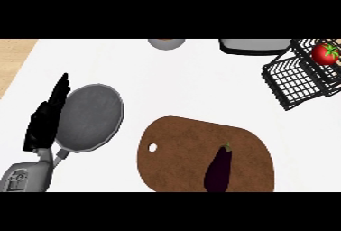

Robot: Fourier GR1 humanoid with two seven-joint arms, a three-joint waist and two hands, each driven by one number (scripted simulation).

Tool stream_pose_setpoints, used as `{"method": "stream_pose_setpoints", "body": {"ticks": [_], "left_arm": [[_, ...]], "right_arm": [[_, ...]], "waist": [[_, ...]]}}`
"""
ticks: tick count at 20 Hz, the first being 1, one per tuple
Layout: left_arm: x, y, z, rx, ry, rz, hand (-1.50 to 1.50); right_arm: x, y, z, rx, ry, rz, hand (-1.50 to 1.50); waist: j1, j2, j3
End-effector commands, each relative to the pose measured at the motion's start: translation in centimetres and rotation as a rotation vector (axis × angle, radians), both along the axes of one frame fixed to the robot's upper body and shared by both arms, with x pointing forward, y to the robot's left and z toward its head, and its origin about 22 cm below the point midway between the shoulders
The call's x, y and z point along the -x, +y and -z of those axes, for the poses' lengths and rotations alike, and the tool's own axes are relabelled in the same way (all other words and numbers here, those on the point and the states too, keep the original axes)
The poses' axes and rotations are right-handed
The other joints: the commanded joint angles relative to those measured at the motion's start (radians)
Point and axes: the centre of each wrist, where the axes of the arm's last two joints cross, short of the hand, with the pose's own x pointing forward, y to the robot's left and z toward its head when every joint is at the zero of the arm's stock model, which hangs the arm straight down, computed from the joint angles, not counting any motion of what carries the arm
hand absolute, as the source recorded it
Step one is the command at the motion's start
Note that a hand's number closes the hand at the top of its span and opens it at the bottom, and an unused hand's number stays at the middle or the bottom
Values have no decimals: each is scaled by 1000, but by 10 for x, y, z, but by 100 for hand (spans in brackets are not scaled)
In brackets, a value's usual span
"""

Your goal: Pick the tomato from the cutting board and place it in the tiered basket

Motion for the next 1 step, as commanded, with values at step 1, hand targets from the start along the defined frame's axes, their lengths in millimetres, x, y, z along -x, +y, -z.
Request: {"method": "stream_pose_setpoints", "body": {"ticks": [1], "left_arm": [[-6,2,-4,6,20,12,0]], "right_arm": [[27,-17,5,-55,-24,-26,-150]], "waist": [[5,3,2]]}}
